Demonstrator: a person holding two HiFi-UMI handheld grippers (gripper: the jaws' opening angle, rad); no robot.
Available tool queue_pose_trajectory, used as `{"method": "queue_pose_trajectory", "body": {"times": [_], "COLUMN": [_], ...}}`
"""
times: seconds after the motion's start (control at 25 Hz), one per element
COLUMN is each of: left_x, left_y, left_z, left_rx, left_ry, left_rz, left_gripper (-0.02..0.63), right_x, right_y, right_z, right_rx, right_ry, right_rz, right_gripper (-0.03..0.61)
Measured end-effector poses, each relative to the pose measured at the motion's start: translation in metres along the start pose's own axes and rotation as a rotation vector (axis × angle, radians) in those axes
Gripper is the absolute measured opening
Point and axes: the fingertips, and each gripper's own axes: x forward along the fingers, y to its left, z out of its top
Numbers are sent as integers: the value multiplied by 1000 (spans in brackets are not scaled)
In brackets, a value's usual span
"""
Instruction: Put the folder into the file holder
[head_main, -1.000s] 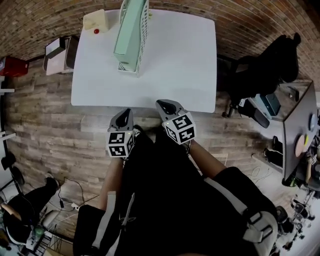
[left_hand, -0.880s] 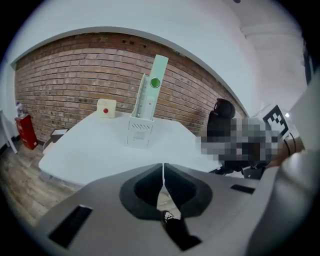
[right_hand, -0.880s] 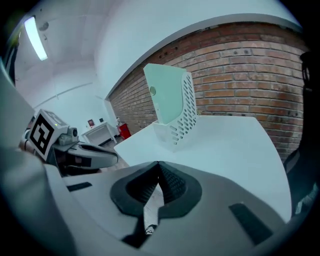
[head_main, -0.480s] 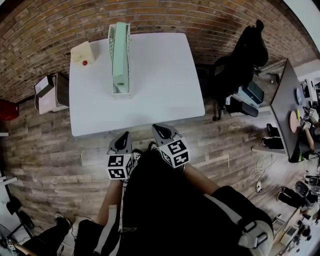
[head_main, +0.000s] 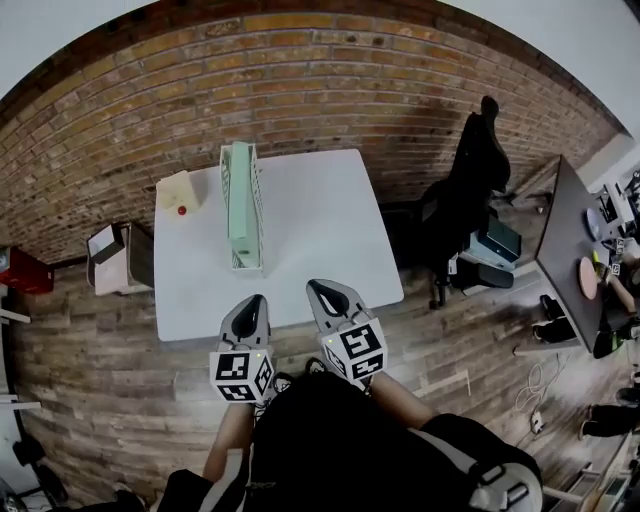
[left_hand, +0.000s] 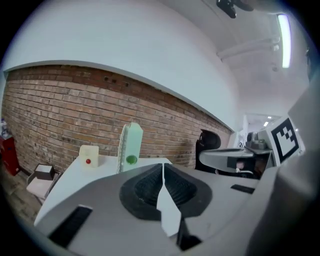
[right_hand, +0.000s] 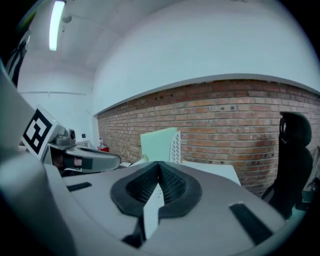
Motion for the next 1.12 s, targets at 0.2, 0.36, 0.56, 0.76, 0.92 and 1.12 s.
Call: {"method": "queue_pose_trajectory", "body": {"times": [0.2,0.36,0.56,0.76,0.92,1.12], "left_x": [-5,-17,-23,-23,-22,-25], "left_y": [1,3,-3,-11,-14,-18], "left_z": [63,102,120,124,119,114], "left_rx": [48,99,133,155,163,165], "left_ry": [-125,-209,-244,-249,-238,-225], "left_rz": [38,80,91,85,90,84], "left_gripper": [29,29,29,29,29,29], "right_x": [-8,-19,-26,-26,-30,-34], "right_y": [-8,-13,-18,-23,-22,-18], "right_z": [56,85,101,102,101,97], "right_rx": [-40,-81,-88,-77,-78,-81], "right_ry": [-114,-176,-221,-230,-236,-226], "right_rz": [-17,-38,-56,-55,-54,-53], "right_gripper": [9,9,9,8,9,9]}}
